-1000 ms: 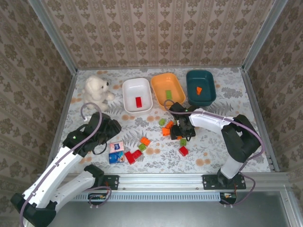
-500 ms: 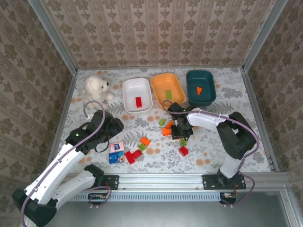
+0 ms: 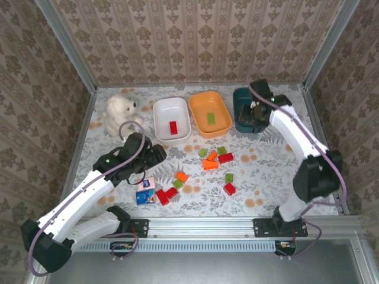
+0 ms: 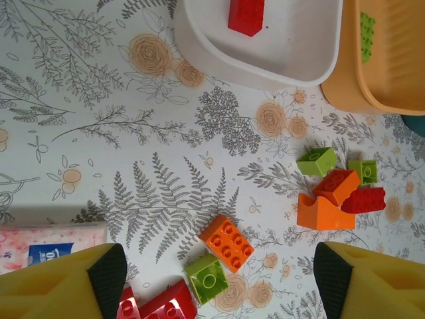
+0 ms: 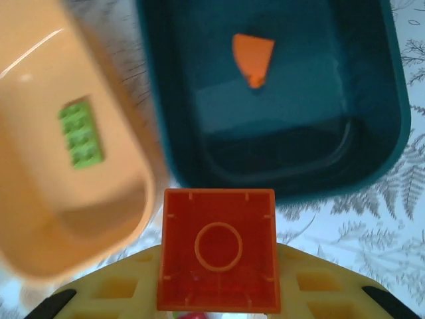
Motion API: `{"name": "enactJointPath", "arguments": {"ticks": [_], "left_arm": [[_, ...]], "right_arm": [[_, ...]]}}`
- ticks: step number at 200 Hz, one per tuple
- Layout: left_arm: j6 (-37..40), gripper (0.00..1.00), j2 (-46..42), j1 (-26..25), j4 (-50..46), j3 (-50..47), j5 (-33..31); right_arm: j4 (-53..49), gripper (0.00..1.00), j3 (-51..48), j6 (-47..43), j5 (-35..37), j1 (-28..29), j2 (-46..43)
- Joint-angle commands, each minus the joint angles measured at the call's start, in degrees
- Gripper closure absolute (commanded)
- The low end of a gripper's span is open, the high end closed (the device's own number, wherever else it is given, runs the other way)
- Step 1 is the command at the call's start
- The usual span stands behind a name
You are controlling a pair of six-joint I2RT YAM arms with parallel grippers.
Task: Sort the legos into containers by color
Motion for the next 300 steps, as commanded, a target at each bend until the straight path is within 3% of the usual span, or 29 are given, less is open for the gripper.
{"name": "enactJointPath", "arguments": {"ticks": [1,28,91,134,150,205,236,300], "left_arm": [[-0.04,0.22,-0.22,-0.86,0.33,1.99,-0.76],[-1.11,0.22,-0.96,-1.47,-0.62,2.03,-1.96],[-2.81,0.22,-1.37,-1.78,-5.57,1.43,-2.13],[-7.84,0.23,-0.95,-3.15,-14.77,0.21,-1.13],[-11.53,0.24,-0.46,-4.84,-17.01,-1.24,-0.40],[-23.74,0.27,6.33,-16.74,-15.90,-4.98,1.00],[-30.74,0.27,12.29,-24.06,-10.90,-6.18,2.48],[-41.57,0.28,17.25,-29.49,-6.57,-10.85,2.27]], "right_arm": [[-5.00,0.70,7.92,-0.26,0.01,-2.18,9.86],[-9.14,0.70,16.25,0.16,-1.73,-3.37,18.30],[-7.55,0.66,16.06,2.27,-7.67,-3.97,23.93],[-8.40,0.38,18.42,1.43,-8.79,-5.30,25.09],[-8.55,0.33,19.58,-0.01,-8.53,-5.14,23.63],[-4.19,0.33,13.45,0.07,-7.84,-0.81,7.18],[0.77,0.32,2.20,1.60,-7.27,5.51,-4.79],[13.76,0.30,-28.33,8.66,-11.94,13.76,-32.43]]}}
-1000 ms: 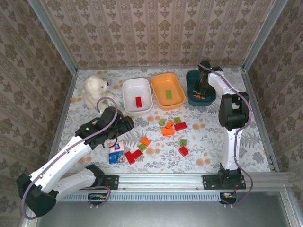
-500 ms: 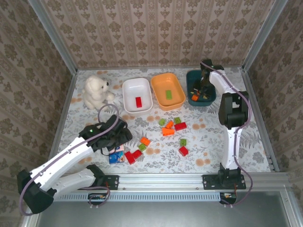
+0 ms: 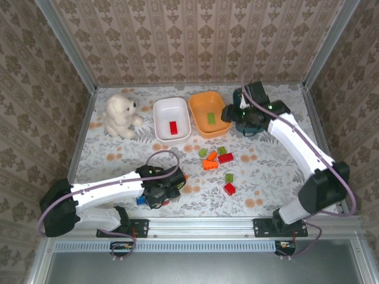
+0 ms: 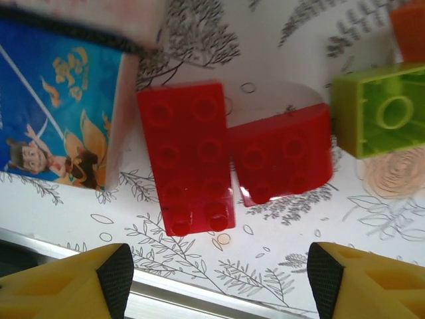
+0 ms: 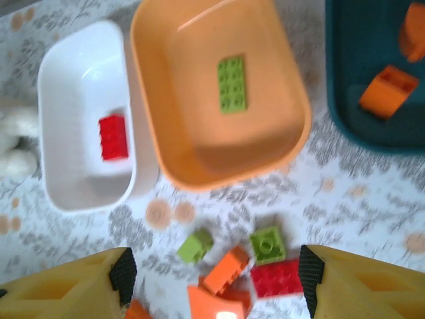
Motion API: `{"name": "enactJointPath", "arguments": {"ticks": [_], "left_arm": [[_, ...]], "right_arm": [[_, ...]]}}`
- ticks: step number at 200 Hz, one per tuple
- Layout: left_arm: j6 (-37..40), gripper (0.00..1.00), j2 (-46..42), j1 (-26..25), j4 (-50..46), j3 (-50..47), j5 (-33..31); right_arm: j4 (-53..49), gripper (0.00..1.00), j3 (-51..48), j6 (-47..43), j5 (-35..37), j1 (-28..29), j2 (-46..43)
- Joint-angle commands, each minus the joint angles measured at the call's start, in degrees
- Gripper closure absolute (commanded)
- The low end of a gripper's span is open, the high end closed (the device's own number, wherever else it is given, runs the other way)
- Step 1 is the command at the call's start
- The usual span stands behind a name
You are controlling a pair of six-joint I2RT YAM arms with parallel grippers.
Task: Sort the legos into containers by color
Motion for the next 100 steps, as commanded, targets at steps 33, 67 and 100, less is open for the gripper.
{"name": "enactJointPath", "arguments": {"ticks": [33,67,100], "left_arm": [[-7.28,0.28,2.71,-1.97,5.06,-4.81,-0.98],[-6.14,0.31,3.63,-1.15,6.71,-6.01,-1.49],[-2.27,0.36,3.25,0.67,6.86,-6.55,-2.98]], "right_arm": [[9.12,0.25,-17.64,6.24,-7.67,4.28,-20.59],[3.78,0.25,-18.62,5.78,-9.57,4.77,-23.77],[4.36,0.25,-18.43,6.11,-10.46,5.03,-22.45]]}}
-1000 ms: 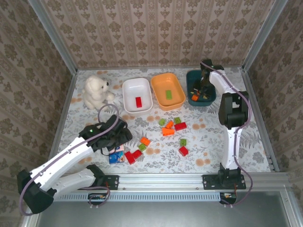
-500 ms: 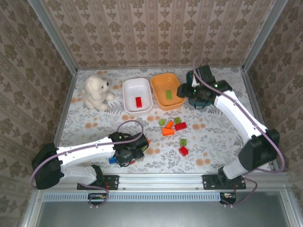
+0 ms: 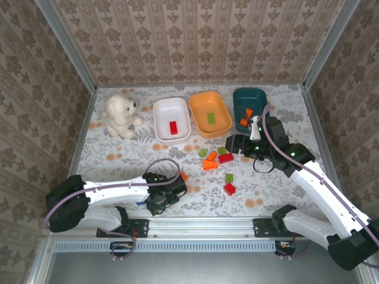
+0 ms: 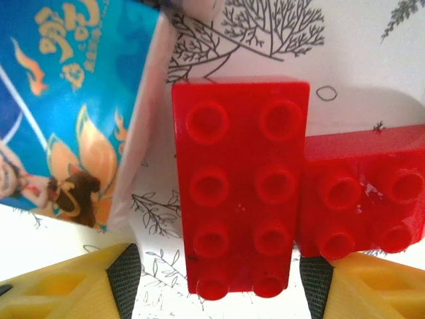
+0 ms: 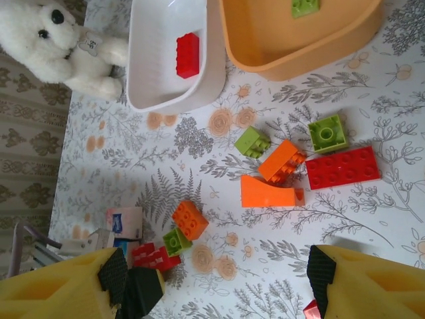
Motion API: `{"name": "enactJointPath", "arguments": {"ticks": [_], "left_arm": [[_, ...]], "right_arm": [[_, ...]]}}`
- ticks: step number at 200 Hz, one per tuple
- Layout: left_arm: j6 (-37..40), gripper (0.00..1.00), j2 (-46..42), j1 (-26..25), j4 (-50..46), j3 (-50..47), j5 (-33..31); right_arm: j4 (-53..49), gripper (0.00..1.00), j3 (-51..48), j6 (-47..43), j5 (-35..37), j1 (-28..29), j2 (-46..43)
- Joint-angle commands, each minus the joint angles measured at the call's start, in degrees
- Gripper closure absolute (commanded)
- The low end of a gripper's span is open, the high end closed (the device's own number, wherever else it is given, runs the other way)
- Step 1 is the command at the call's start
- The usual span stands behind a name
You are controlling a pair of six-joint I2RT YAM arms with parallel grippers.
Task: Sort the legos into containers by color
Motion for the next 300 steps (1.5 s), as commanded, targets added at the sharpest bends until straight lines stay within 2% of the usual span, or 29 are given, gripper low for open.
{"name": "enactJointPath", "arguments": {"ticks": [1,66,105,112,135,165,179,195,237,267,300], "left_arm": [[2.78,0.36,-0.01,1.50,-0.12,-0.80,-2.29],[8.06,0.49,-1.06,5.41,3.23,-3.30,-2.83],[9.41,0.66,0.99,5.45,3.96,-1.76,-2.44],[9.63,0.70,1.15,5.37,3.21,-0.95,-2.63],[11.65,0.74,0.05,4.22,-1.76,4.18,-4.16],[14.06,0.76,-2.50,3.21,-11.83,14.67,-5.95],[16.50,0.76,-3.20,4.36,-15.33,19.70,-7.07],[21.82,0.76,-2.67,8.35,-17.00,25.23,-7.10],[39.81,0.76,5.56,24.96,-14.19,37.89,-2.60],[49.68,0.76,18.87,33.59,-12.81,49.80,-0.07],[54.56,0.77,34.39,38.19,-16.35,63.06,-0.86]], "right_arm": [[0.25,0.25,-0.61,1.34,-2.27,0.53,0.94],[1.78,0.25,0.49,1.23,-2.95,1.81,3.56],[2.88,0.25,0.68,0.95,-5.32,2.07,4.22],[3.09,0.26,0.83,0.88,-5.88,2.08,4.31],[2.30,0.26,2.49,-0.05,-6.18,2.07,4.53],[0.23,0.26,6.47,-1.83,-5.11,2.07,4.93],[-0.34,0.26,8.24,-2.14,-4.19,2.08,4.93],[-0.33,0.26,9.53,-2.21,-3.39,1.99,4.84],[-0.07,0.26,11.91,-2.56,-2.05,1.90,5.71],[-0.25,0.26,12.82,-2.32,-1.30,1.55,6.91],[-0.62,0.25,14.47,-2.08,-3.75,1.20,10.14]]}}
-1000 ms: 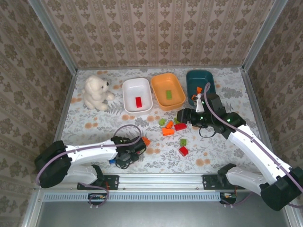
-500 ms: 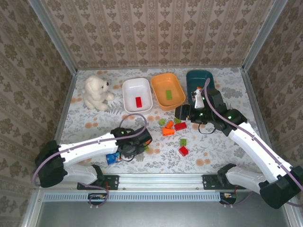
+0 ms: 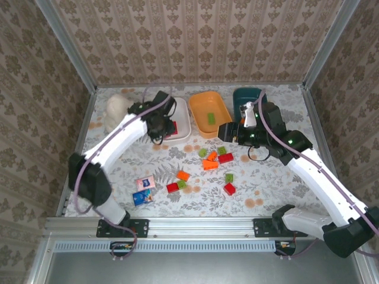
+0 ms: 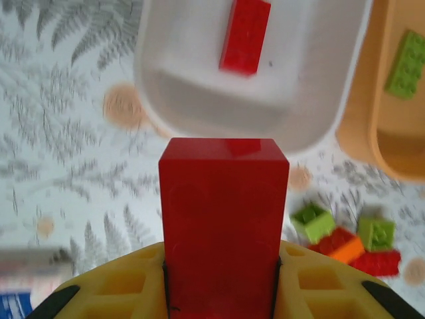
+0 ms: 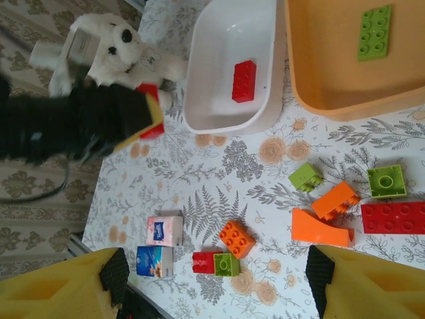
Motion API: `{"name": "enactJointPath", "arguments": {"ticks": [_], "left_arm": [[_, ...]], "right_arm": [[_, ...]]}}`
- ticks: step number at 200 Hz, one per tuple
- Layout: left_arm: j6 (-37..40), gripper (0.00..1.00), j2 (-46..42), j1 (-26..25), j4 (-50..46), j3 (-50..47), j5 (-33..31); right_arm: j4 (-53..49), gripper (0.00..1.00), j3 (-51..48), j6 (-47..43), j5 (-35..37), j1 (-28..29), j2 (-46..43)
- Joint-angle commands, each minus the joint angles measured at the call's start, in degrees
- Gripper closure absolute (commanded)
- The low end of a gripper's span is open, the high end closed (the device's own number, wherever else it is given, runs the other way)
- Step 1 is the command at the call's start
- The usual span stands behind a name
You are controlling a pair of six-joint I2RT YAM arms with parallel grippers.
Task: Sort the legos into containers by color
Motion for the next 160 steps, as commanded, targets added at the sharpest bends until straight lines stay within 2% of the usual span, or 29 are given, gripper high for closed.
{"name": "enactJointPath", "arguments": {"ticks": [1,33,55,128,160], "left_arm": [[8.46,0.77,8.31,2.28,-4.15,7.70,0.39],[10.31,0.76,18.95,3.47,-8.37,17.26,-1.20],[10.57,0.77,23.29,3.92,-9.52,19.86,-0.96],[8.91,0.77,27.74,3.97,-10.29,20.07,-1.36],[8.99,0.67,28.53,3.93,-10.34,20.27,-0.33]], "right_arm": [[-1.02,0.25,2.39,-0.31,-1.03,-0.33,1.78],[0.30,0.24,3.07,-0.20,-3.53,-0.99,2.92],[0.60,0.24,2.87,-0.07,-3.97,-1.16,3.30],[0.23,0.25,1.48,0.62,-4.41,-1.26,4.35],[-0.79,0.24,1.17,0.37,-4.37,-1.26,5.12]]}}
